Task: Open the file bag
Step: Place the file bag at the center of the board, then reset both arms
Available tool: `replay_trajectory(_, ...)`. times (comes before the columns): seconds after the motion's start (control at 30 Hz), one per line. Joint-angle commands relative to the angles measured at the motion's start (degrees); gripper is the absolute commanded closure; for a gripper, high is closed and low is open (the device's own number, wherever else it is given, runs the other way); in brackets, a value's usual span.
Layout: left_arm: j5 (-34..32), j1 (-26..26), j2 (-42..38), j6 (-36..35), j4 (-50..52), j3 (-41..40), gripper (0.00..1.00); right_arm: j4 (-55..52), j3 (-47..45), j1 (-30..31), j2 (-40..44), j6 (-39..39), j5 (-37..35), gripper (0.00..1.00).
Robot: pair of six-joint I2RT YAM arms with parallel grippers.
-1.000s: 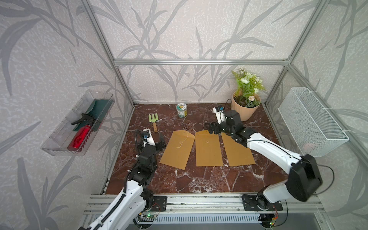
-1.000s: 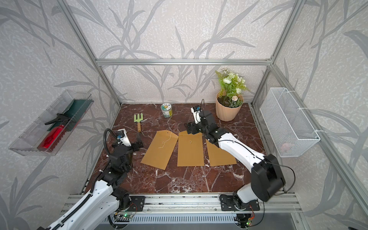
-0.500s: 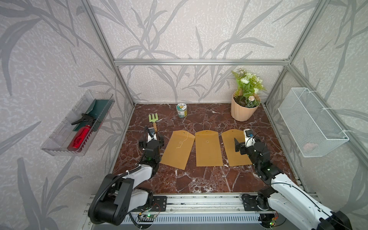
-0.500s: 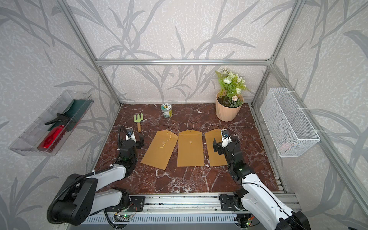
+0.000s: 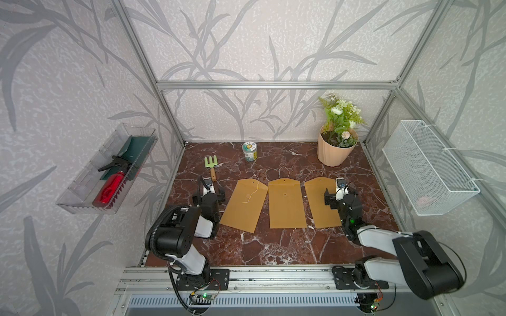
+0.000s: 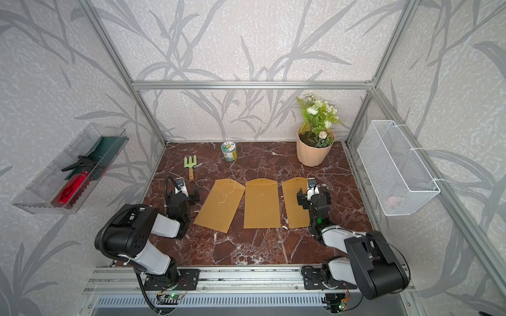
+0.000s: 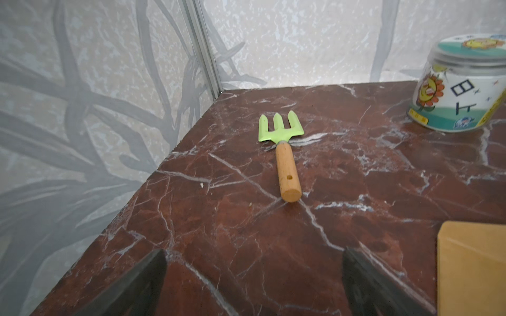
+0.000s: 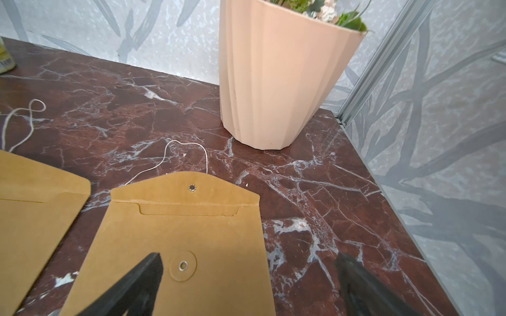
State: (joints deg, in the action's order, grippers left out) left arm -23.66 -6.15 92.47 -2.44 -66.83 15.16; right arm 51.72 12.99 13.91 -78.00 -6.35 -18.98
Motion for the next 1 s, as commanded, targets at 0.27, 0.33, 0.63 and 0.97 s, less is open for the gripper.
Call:
replay_trajectory(0.27, 1.8, 1.4, -1.3, 1.6, 3.4, 3.0, 0.01, 22.6, 1.5, -0.8, -16.1, -2.3, 0.6, 0.01)
replay_trajectory(0.33, 1.6, 1.4, -1.4, 1.7, 3.5, 3.0, 0.01, 19.1, 2.0, -2.1, -14.8, -0.9, 2.5, 0.01)
replay_trajectory(0.63, 1.7, 1.4, -1.3, 1.6, 3.3, 3.0, 0.01, 6.2, 7.7, -6.7, -13.1, 3.5, 8.3, 0.01)
replay_trajectory(0.97, 2.3, 1.6, -1.5, 2.0, 5.1, 3.7, 0.01, 6.2, 7.7, -6.7, -13.1, 3.3, 8.3, 0.01)
